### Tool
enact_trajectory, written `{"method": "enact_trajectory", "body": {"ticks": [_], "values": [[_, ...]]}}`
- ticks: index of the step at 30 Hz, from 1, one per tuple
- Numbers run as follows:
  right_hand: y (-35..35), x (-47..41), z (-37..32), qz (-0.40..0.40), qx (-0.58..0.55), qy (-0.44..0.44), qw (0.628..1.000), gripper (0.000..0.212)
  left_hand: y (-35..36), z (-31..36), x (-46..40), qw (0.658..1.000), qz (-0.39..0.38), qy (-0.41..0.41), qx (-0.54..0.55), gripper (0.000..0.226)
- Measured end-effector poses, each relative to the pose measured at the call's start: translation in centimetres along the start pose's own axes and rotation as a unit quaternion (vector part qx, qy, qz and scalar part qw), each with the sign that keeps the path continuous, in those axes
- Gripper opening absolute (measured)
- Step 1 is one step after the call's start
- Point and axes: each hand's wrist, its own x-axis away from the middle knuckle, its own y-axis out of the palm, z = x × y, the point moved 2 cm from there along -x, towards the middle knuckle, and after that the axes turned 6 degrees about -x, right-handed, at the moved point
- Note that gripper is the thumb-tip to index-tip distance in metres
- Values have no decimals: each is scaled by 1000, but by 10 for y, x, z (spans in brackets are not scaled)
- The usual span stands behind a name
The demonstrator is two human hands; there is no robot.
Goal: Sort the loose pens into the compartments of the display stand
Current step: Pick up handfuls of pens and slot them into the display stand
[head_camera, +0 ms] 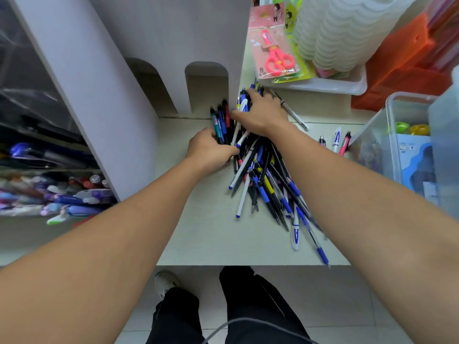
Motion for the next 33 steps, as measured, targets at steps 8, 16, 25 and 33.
{"method": "enact_trajectory", "body": {"ticks": [8,16,25,33], "values": [[3,1,-7,0,29,-1,1000,80,-1,5,-8,1000,5,5,16,53],[39,47,8,140,24,-43,989,48,-9,10,-29,996,63,0,-70,50],[40,54,21,196,-94,-34,976,79,-6,33,-32,972,30,-3,-232,40],[16,96,8,190,-93,-97,973,63,-21,3,-15,962,26,-21,-272,21]]}}
